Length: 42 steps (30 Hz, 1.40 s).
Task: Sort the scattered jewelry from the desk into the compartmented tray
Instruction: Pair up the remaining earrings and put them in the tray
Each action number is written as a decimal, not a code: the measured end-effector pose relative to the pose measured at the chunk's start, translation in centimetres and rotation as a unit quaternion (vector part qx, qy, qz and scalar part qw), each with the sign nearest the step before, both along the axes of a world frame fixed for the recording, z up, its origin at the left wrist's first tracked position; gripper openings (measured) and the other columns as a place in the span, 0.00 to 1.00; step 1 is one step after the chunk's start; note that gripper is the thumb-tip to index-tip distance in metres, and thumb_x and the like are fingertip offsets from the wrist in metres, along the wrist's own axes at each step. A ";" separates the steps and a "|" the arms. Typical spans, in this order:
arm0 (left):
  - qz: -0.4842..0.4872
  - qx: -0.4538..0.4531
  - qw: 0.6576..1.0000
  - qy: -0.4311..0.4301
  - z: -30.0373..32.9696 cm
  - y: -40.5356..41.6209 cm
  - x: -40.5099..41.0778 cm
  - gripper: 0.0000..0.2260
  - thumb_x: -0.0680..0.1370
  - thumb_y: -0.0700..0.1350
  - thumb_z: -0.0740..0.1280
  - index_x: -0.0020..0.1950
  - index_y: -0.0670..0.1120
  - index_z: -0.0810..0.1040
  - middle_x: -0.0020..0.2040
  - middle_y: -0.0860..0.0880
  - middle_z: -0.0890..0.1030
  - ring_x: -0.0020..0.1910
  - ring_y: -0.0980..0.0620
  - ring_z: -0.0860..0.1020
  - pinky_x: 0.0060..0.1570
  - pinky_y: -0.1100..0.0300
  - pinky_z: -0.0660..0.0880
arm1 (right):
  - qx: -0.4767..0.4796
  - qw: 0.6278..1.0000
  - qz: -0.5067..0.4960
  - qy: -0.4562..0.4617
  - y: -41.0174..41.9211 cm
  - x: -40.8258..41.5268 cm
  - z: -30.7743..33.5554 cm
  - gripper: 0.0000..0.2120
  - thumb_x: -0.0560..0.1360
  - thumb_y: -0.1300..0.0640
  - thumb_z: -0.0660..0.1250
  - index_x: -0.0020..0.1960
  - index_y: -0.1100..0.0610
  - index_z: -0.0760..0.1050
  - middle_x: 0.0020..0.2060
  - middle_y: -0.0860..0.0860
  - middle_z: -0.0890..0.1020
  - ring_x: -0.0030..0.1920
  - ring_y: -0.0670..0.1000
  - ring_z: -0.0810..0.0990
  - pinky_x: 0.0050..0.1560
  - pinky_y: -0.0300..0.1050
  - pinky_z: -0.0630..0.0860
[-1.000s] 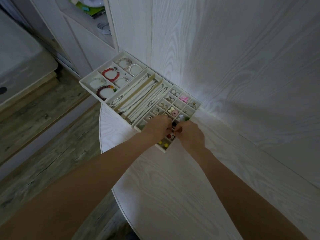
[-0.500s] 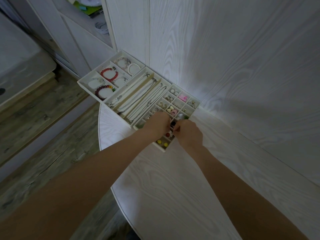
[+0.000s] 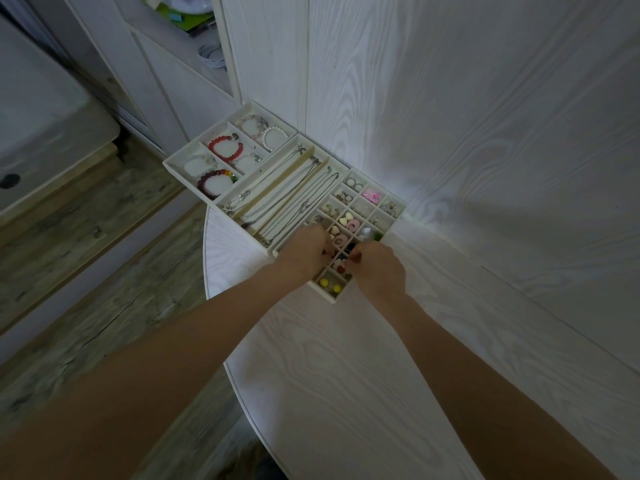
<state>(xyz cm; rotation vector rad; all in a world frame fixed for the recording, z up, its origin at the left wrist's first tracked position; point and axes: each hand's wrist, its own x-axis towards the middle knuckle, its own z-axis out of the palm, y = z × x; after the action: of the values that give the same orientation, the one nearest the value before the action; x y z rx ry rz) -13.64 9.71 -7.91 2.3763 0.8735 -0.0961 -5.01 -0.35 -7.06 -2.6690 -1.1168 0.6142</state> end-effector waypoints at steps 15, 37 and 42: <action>-0.017 -0.001 1.000 -0.003 0.5 0.0 -0.1 0.09 0.77 0.38 0.65 0.55 0.41 0.82 0.52 0.43 0.82 0.52 0.46 0.79 0.56 0.54 0.76 | -0.060 0.997 -0.016 0.035 1.2 0.3 1.1 0.04 0.76 0.63 0.61 0.45 0.58 0.66 0.32 0.50 0.71 0.34 0.50 0.73 0.32 0.41 0.67; -0.056 0.001 0.998 0.002 1.0 -1.2 -0.1 0.14 0.75 0.48 0.69 0.54 0.38 0.80 0.53 0.42 0.77 0.54 0.47 0.75 0.54 0.55 0.72 | -0.094 0.992 -0.031 0.074 1.7 1.3 1.7 0.04 0.76 0.60 0.60 0.48 0.57 0.65 0.33 0.49 0.69 0.35 0.49 0.71 0.30 0.38 0.63; -0.058 0.021 0.998 -0.010 1.0 -1.6 0.4 0.16 0.72 0.50 0.72 0.51 0.39 0.79 0.52 0.42 0.78 0.55 0.47 0.75 0.55 0.54 0.72 | -0.119 0.992 0.001 0.045 2.1 1.6 2.0 0.10 0.75 0.63 0.62 0.56 0.58 0.72 0.35 0.49 0.71 0.35 0.48 0.71 0.33 0.40 0.66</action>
<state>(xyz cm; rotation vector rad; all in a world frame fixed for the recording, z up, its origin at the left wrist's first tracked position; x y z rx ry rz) -13.21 8.11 -6.96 2.4623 0.7360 -0.1010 -3.36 1.71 -5.03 -2.8034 -1.0845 0.9117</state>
